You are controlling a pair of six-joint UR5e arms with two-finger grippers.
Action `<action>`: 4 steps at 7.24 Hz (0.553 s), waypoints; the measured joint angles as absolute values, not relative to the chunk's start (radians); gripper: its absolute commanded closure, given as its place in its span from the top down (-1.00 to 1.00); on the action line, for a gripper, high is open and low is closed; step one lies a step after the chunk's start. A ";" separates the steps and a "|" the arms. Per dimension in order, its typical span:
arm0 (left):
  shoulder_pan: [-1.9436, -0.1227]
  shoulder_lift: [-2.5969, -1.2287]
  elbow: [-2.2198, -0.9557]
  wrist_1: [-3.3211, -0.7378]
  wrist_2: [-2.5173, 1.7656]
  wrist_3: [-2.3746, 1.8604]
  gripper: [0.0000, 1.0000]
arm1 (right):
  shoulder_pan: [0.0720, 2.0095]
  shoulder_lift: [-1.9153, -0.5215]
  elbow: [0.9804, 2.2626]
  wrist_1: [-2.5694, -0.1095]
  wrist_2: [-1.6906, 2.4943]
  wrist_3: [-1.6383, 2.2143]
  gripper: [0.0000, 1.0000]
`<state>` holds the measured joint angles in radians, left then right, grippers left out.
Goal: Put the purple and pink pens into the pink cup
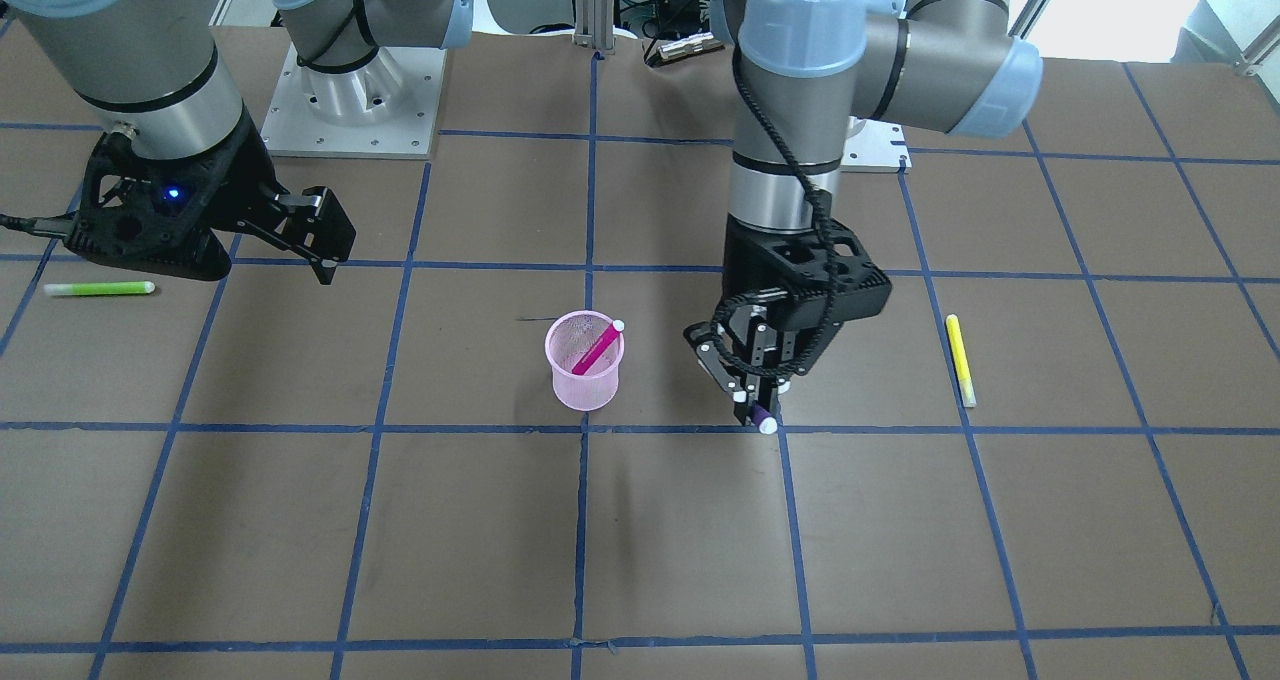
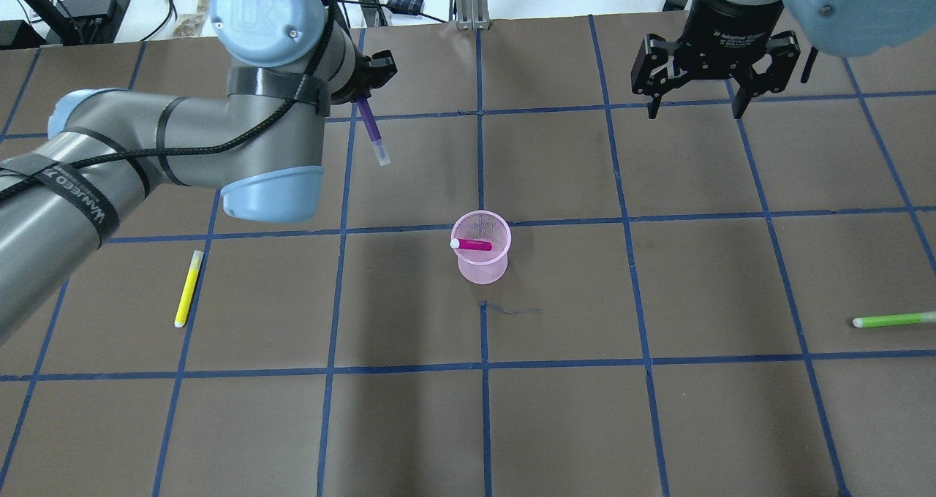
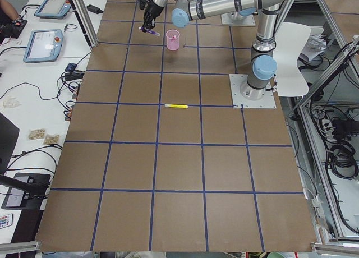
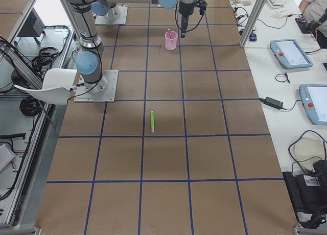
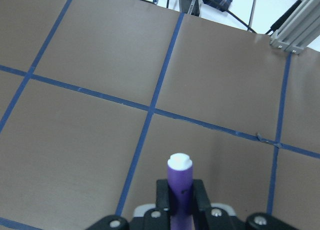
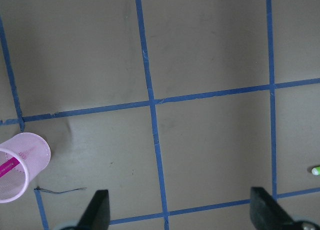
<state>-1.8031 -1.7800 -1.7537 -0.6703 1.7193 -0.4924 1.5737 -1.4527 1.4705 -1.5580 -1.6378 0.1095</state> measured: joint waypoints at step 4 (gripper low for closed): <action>-1.968 -1.863 -1.767 -0.565 1.794 -0.709 -1.00 | 1.566 -1.466 1.472 -1.552 -1.633 0.028 1.00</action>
